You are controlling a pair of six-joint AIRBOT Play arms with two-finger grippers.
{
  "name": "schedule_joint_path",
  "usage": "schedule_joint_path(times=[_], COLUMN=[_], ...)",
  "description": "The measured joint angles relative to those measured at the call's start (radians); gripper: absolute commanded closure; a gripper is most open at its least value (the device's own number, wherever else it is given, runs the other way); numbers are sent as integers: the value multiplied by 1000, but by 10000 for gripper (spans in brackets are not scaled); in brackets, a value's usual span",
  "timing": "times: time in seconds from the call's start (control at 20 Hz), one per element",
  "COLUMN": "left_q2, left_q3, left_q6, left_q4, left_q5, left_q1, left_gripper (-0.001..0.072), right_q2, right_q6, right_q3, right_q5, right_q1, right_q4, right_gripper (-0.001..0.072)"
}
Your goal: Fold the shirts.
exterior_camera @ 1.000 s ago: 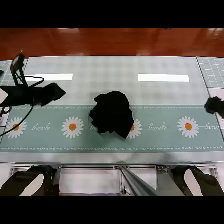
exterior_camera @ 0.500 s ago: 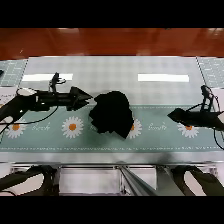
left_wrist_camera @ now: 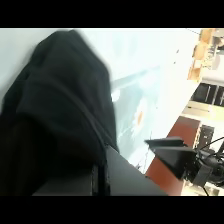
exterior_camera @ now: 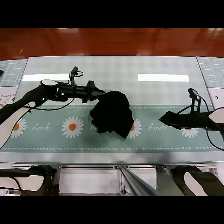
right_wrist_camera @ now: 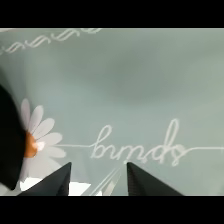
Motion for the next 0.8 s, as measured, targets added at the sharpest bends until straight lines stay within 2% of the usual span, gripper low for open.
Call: schedule_joint_path(times=[0.2,0.5,0.8], left_q2=[-8,-8,-8], left_q3=[43,58,60], left_q6=[1,-5,-13], left_q4=[72,212,246], left_q5=[-36,-106,-122], left_q1=[21,35,37], left_gripper=[677,677,676], right_q2=[-32,-189,-349], right_q6=[4,29,-63], right_q3=[-19,-30,40], right_q5=[3,-131,-197], right_q1=[129,320,369], right_q4=[71,192,286], right_gripper=[302,302,302])
